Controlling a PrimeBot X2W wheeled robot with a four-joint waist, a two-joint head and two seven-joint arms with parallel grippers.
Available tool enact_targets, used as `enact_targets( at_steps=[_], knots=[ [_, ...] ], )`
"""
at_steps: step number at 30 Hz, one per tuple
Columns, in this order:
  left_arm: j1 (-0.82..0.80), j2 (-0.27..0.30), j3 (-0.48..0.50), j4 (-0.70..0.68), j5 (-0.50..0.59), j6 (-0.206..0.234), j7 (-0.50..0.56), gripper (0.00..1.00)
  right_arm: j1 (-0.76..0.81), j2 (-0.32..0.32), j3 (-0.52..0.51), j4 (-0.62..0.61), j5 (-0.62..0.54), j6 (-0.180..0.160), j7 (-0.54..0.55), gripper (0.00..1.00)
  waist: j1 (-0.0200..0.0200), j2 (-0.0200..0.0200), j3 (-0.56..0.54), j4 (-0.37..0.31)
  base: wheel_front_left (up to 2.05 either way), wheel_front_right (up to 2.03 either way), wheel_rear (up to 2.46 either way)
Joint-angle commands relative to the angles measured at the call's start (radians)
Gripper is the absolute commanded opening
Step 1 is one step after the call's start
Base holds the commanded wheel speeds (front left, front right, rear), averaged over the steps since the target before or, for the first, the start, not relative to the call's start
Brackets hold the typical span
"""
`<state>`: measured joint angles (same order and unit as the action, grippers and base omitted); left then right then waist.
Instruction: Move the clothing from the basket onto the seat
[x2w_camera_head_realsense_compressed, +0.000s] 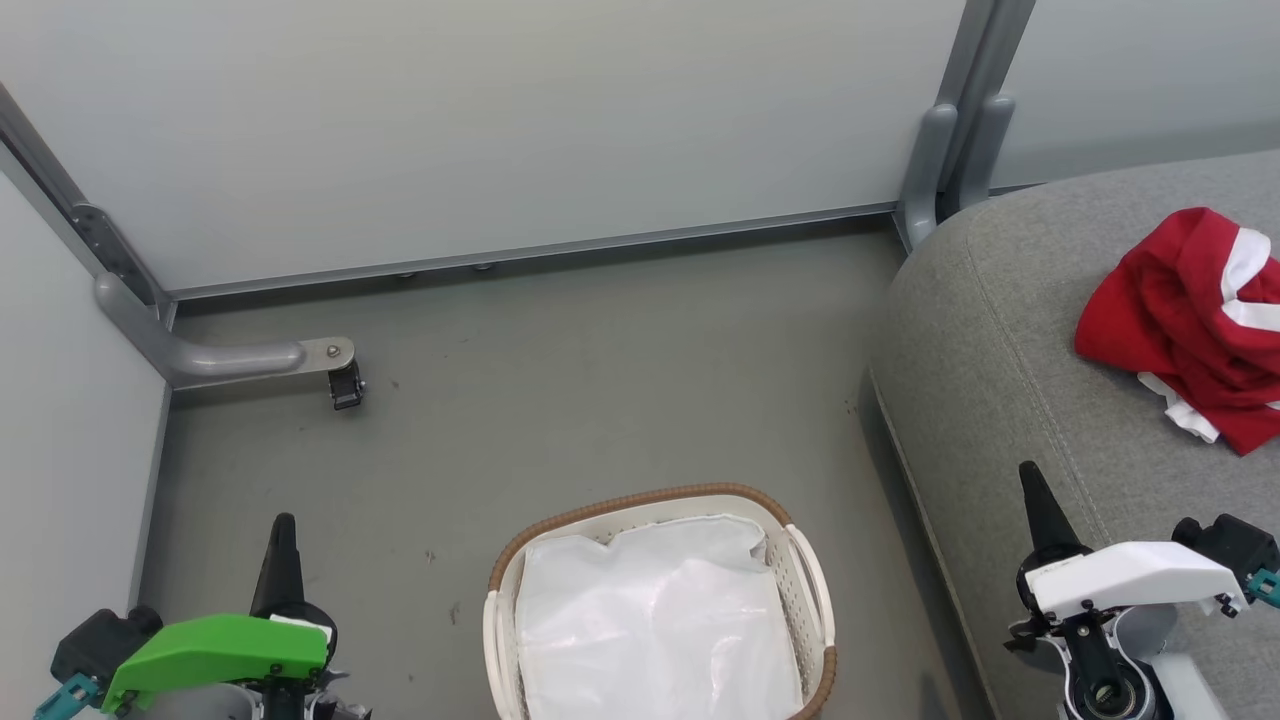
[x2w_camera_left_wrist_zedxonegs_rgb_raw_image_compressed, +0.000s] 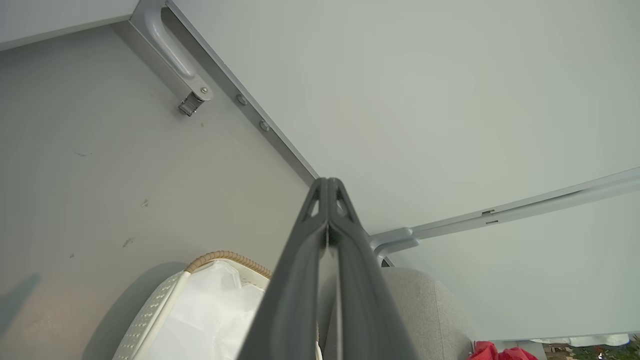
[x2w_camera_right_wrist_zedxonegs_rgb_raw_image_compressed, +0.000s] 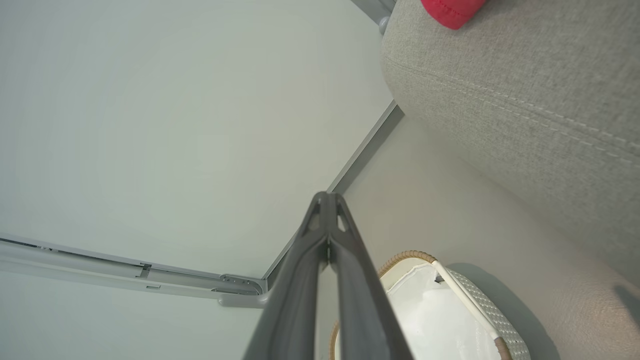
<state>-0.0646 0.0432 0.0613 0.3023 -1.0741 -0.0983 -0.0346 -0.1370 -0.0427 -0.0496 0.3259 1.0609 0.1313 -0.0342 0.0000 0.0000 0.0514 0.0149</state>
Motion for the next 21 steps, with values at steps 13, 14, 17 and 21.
enact_targets(
  at_steps=[13, 14, 17, 21],
  knots=[
    [-0.033, 0.008, 0.018, -0.024, -0.145, -0.014, 0.04, 0.0, 0.01, -0.007, -0.02, -0.032, 0.148, 0.0, 0.04, 0.0, 0.0, 0.0, -0.01, -0.003, 0.0, 0.0, 0.0],
    [-0.034, 0.008, 0.018, -0.025, -0.156, -0.015, 0.043, 0.0, 0.01, -0.007, -0.021, -0.033, 0.159, -0.001, 0.043, 0.0, 0.0, 0.0, -0.01, -0.003, 0.0, 0.0, 0.0],
    [-0.035, 0.008, 0.021, -0.027, -0.18, -0.017, 0.05, 0.0, 0.012, -0.007, -0.024, -0.037, 0.184, -0.001, 0.051, 0.0, 0.0, 0.0, -0.012, -0.004, 0.0, 0.0, 0.0],
    [-0.038, 0.008, 0.024, -0.03, -0.216, -0.018, 0.059, 0.0, 0.014, -0.008, -0.028, -0.042, 0.22, -0.001, 0.06, 0.0, 0.0, 0.0, -0.015, -0.005, 0.0, 0.0, 0.0]
  ],
)
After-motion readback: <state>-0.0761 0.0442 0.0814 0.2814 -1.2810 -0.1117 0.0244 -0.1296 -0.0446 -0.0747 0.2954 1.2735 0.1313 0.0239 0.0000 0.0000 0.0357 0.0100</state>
